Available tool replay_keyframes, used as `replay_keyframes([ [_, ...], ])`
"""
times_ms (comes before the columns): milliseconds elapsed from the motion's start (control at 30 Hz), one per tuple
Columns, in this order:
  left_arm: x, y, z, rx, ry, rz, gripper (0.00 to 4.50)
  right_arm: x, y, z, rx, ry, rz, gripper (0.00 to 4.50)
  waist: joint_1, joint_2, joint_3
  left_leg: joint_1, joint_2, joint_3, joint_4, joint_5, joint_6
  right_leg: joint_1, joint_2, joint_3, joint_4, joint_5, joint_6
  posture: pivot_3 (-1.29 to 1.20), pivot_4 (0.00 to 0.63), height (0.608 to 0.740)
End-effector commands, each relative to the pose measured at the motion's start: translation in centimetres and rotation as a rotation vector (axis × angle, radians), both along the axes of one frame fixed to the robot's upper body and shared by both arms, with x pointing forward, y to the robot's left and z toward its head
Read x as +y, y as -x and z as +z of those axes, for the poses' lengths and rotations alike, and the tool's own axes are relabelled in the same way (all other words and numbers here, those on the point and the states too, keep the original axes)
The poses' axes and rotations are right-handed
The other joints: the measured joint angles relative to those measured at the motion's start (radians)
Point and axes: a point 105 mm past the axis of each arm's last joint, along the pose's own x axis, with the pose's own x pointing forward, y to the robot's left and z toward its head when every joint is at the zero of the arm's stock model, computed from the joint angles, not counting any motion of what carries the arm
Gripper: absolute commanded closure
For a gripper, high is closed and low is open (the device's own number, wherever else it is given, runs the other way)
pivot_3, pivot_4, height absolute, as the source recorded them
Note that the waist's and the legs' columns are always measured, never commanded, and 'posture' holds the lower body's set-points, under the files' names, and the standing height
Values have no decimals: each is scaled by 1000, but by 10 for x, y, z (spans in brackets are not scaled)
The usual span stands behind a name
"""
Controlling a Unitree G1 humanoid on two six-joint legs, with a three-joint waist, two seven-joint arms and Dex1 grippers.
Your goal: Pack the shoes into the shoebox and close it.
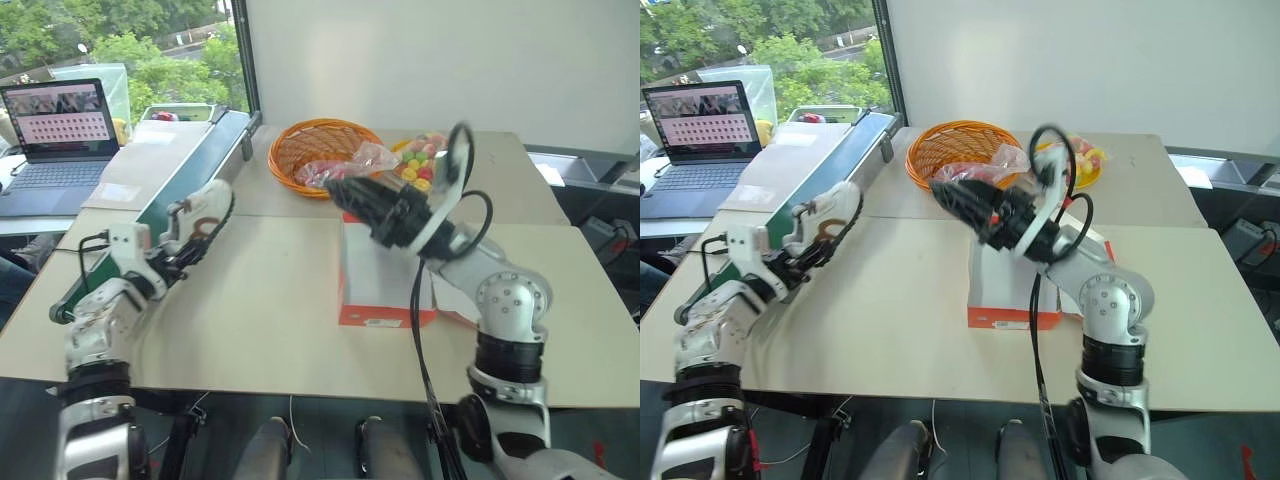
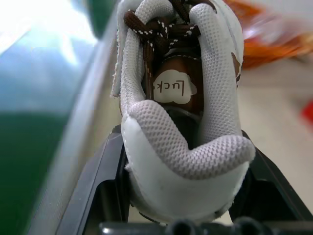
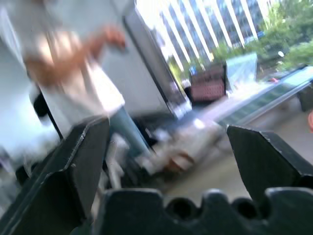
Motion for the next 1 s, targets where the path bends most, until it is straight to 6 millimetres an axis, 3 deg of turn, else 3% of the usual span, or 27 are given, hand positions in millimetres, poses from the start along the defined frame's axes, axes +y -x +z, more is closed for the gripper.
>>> replay_keyframes([
  [33, -39, -2, 61, -182, 17, -35, 2347, -7, -5, 2, 103, -112, -48, 0, 0, 0, 0, 0, 0, 1, 0, 0, 0, -1, 0, 1, 0, 0, 0, 0, 150, 740],
  [267, -99, 0, 89, -253, 80, -123, 2347, -4, -8, -7, 164, -100, -96, 0, -21, 0, 0, -1, 0, 5, 0, 0, 0, -2, 0, 3, 0, 0, 0, 0, 150, 740],
  [400, -134, 10, 90, -246, 117, -198, 2347, -7, -10, -7, 168, -105, -121, 0, -32, 0, 0, -1, 0, 5, 0, 0, 0, -2, 1, 3, 0, 0, 0, 0, 150, 740],
  [600, -176, 20, 76, -180, 164, -253, 2347, -14, -15, -15, 187, -79, -173, 0, -29, 0, 0, -1, 0, 6, 0, 0, 1, -1, 1, 3, 0, 0, 0, 0, 150, 740],
  [1000, -206, 41, 62, -114, 159, -358, 2347, -27, -25, -19, 179, -75, -244, 0, -28, 0, 0, -1, 0, 6, 0, 0, 1, -1, 2, 4, -1, 0, 1, 0, 150, 740],
])
